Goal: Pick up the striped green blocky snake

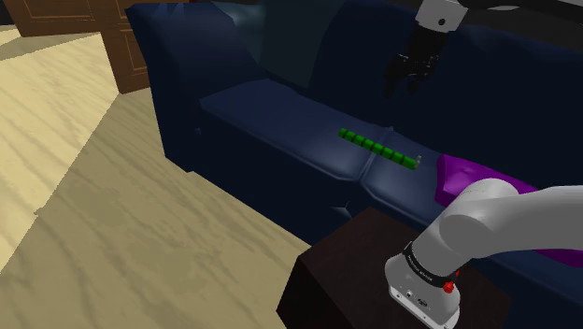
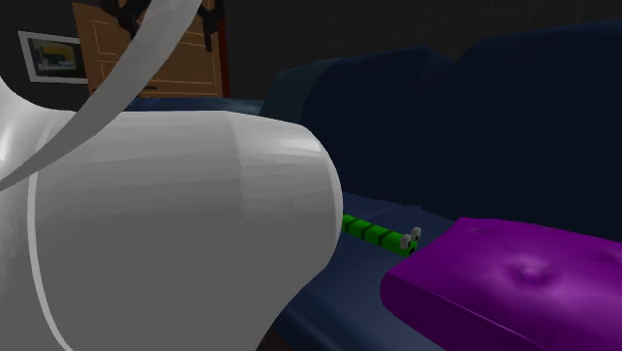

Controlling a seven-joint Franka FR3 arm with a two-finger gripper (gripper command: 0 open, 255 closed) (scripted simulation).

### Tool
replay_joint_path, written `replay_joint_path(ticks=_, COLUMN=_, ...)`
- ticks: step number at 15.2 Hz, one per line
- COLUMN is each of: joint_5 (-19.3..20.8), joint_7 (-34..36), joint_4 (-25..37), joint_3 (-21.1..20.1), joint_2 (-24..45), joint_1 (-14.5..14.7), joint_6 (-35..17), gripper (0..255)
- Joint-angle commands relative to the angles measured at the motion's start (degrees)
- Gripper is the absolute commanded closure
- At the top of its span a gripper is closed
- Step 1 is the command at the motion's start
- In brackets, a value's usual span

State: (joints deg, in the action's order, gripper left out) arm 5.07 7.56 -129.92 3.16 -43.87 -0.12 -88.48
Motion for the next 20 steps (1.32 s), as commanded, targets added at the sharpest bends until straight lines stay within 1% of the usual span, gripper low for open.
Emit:
replay_joint_path(ticks=1, joint_5=0.0, joint_7=0.0, joint_4=0.0, joint_3=0.0, joint_2=0.0, joint_1=0.0, joint_6=0.0, gripper=0)
replay_joint_path(ticks=6, joint_5=3.1, joint_7=-8.2, joint_4=-4.4, joint_3=6.7, joint_2=1.4, joint_1=-0.7, joint_6=-5.9, gripper=0)
replay_joint_path(ticks=10, joint_5=5.2, joint_7=-14.8, joint_4=-6.5, joint_3=12.2, joint_2=4.3, joint_1=-1.1, joint_6=-10.9, gripper=0)
replay_joint_path(ticks=15, joint_5=6.9, joint_7=-23.2, joint_4=-7.2, joint_3=19.3, joint_2=10.2, joint_1=-1.2, joint_6=-17.4, gripper=0)
replay_joint_path(ticks=20, joint_5=6.6, joint_7=-32.3, joint_4=-5.8, joint_3=26.6, joint_2=18.5, joint_1=-0.3, joint_6=-24.0, gripper=0)
